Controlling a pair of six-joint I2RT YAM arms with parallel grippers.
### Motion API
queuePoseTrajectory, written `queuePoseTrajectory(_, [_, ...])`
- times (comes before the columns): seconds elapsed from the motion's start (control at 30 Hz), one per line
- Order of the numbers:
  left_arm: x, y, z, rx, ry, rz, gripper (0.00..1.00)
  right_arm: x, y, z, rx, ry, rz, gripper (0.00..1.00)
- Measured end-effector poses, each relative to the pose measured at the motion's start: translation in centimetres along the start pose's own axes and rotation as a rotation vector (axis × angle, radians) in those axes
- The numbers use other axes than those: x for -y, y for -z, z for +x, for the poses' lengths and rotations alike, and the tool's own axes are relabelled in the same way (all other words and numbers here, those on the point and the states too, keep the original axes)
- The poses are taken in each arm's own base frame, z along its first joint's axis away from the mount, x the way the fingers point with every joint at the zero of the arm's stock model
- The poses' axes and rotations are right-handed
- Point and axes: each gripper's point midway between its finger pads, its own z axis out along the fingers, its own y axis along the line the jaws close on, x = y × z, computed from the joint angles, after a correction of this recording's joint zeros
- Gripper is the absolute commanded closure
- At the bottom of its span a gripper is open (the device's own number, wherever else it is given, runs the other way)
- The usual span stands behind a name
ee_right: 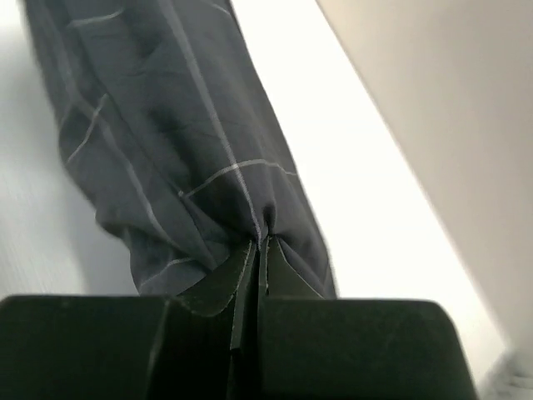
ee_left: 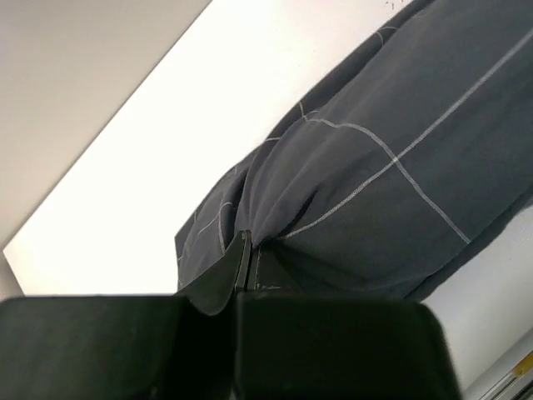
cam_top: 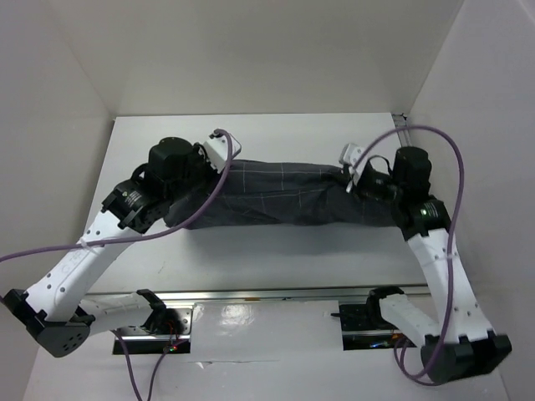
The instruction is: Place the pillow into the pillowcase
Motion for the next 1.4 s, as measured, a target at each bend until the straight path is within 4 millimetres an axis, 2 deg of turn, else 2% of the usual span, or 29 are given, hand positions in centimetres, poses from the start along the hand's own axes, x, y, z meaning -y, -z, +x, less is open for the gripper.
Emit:
queuePoseTrajectory(0.13, [-0.3,-1.1,0.2,-0.017,0.01,-0.014,1.0,2.9,-4.1,1.3,-0.011,-0.184,-0.025,1.0])
queuePoseTrajectory(0.23, [-1.6,-3.7,0.4,-0.023,0.027,-0.049,1.0,6.2,-8.0,3.1,-0.028,-0.323,-0.029,1.0])
queuePoseTrajectory(0.3, [-3.3,-5.9,0.8,-0.025,0.062,-0.09,1.0,9.1,-11.0,4.2,-0.031,-0.42,-0.027,1.0])
queuePoseTrajectory(0.37, [-6.0,-8.3,1.5,-0.03,0.123,-0.145,1.0,12.1,-13.4,5.2,-0.014,-0.496,-0.013,1.0])
queuePoseTrajectory(0.5, [-11.5,-12.1,2.1,0.0,0.221,-0.236,1.0,15.7,-15.9,6.1,0.027,-0.611,-0.001,1.0])
queuePoseTrajectory(0.57, [-13.4,-13.7,2.8,0.011,0.257,-0.263,1.0,17.0,-17.1,6.2,0.048,-0.653,-0.005,1.0])
queuePoseTrajectory(0.6, [-14.3,-14.5,3.0,0.014,0.267,-0.275,0.98,17.6,-17.8,6.3,0.055,-0.673,-0.009,0.96])
queuePoseTrajectory(0.63, [-15.1,-15.2,3.3,0.015,0.278,-0.288,0.78,18.0,-18.5,6.6,0.059,-0.693,-0.012,0.74])
queuePoseTrajectory(0.7, [-16.3,-16.4,4.1,0.014,0.295,-0.31,0.66,19.1,-19.8,7.7,0.056,-0.732,0.006,0.56])
queuePoseTrajectory(0.73, [-17.1,-16.8,4.7,0.006,0.308,-0.335,0.44,19.7,-20.3,8.3,0.052,-0.744,0.024,0.47])
queuePoseTrajectory(0.77, [-17.7,-16.9,5.0,0.004,0.304,-0.35,0.36,20.5,-20.6,9.0,0.049,-0.754,0.05,0.35])
queuePoseTrajectory(0.83, [-19.3,-16.7,5.7,0.003,0.32,-0.397,0.23,21.6,-20.9,10.4,0.034,-0.77,0.11,0.23])
queuePoseTrajectory(0.87, [-19.9,-16.5,5.9,0.004,0.326,-0.416,0.16,22.1,-20.7,10.8,0.03,-0.77,0.137,0.2])
queuePoseTrajectory(0.9, [-20.4,-16.3,5.9,0.008,0.325,-0.432,0.13,22.6,-20.6,11.0,0.027,-0.762,0.163,0.19])
queuePoseTrajectory(1.03, [-21.1,-15.6,5.6,0.009,0.313,-0.466,0.11,23.8,-19.2,11.7,0.008,-0.714,0.249,0.16])
queuePoseTrajectory(1.1, [-21.1,-15.0,5.5,-0.003,0.294,-0.473,0.04,24.0,-18.0,12.3,-0.017,-0.7,0.287,0.11])
queuePoseTrajectory(1.13, [-21.1,-14.6,5.4,-0.006,0.287,-0.48,0.02,24.1,-17.3,12.8,-0.033,-0.693,0.308,0.07])
queuePoseTrajectory(1.33, [-21.5,-12.5,4.2,-0.003,0.263,-0.541,0.01,24.7,-14.1,16.6,-0.128,-0.692,0.42,0.06])
queuePoseTrajectory(1.4, [-21.6,-12.3,4.2,-0.007,0.263,-0.55,0.01,25.3,-13.4,17.1,-0.137,-0.695,0.448,0.04])
